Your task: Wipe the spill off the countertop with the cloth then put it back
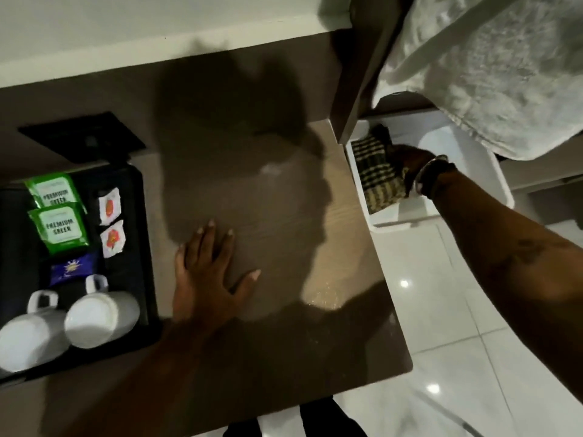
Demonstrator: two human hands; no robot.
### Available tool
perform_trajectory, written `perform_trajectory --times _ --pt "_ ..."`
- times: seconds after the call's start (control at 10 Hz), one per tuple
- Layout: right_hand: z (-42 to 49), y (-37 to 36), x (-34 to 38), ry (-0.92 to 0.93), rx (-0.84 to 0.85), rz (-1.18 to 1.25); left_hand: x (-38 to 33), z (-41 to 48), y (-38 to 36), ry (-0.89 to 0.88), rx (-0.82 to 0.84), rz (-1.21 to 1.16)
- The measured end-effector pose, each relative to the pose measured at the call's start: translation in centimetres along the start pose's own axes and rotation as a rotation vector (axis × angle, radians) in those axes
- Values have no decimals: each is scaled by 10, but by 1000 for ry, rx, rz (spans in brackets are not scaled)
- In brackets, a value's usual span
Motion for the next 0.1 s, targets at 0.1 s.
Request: perform_trajectory --times 0.1 --pt "5 -9 2 84 -22 -420 0 1 3 21 7 -21"
Point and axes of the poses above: each hand's wrist, its own z-axis towards the middle knuckle, its own y-axis out of the back of the hand, x = y × z, the point moved 4 cm from there along z, towards the middle knuckle, and after that the axes turned 2 degrees about y, right-handed, at the moved point
